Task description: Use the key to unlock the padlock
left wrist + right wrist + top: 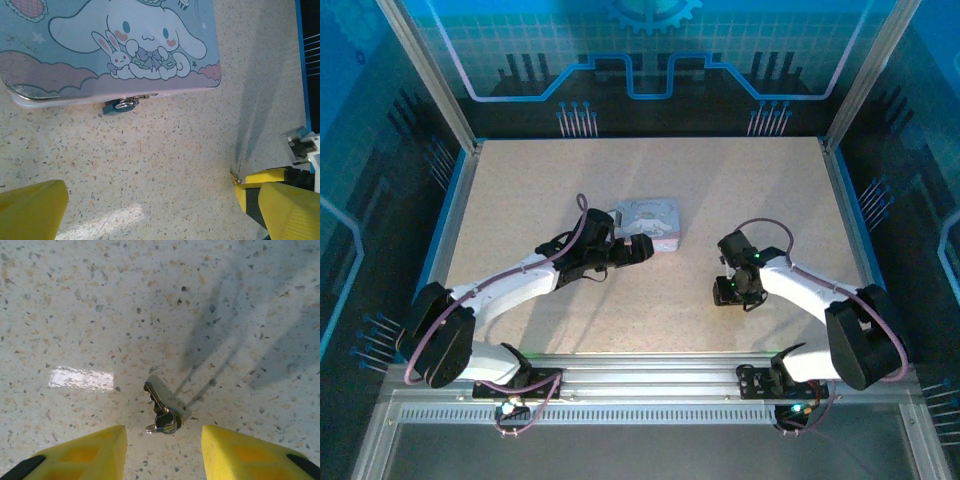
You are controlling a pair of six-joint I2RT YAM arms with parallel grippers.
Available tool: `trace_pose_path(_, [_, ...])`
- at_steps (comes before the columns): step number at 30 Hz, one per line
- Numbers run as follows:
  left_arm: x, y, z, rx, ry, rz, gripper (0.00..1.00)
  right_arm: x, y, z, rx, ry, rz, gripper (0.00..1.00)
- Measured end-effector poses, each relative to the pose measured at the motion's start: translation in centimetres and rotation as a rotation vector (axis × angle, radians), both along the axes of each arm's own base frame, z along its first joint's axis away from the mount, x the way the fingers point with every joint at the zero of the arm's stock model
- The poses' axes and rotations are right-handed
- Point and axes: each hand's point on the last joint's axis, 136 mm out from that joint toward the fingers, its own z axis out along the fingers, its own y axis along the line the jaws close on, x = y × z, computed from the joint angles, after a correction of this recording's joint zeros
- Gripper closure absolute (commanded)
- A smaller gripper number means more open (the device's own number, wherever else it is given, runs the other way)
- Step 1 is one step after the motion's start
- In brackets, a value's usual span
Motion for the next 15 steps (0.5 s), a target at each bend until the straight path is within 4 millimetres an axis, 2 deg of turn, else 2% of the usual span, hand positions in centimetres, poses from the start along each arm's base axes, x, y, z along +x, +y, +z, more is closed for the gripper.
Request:
trace_pose_path(7, [0.16, -0.12, 0.2, -0.008, -0.008, 0.001, 0.01, 0.01, 0.09, -0.31, -0.011, 0.005, -0.002, 0.57])
trace_pose_path(15, [0.26, -0.22, 0.35, -0.014, -0.015, 0.0, 0.01, 0.1, -0.37, -0.52, -0.037, 0.006, -0.028, 0.63])
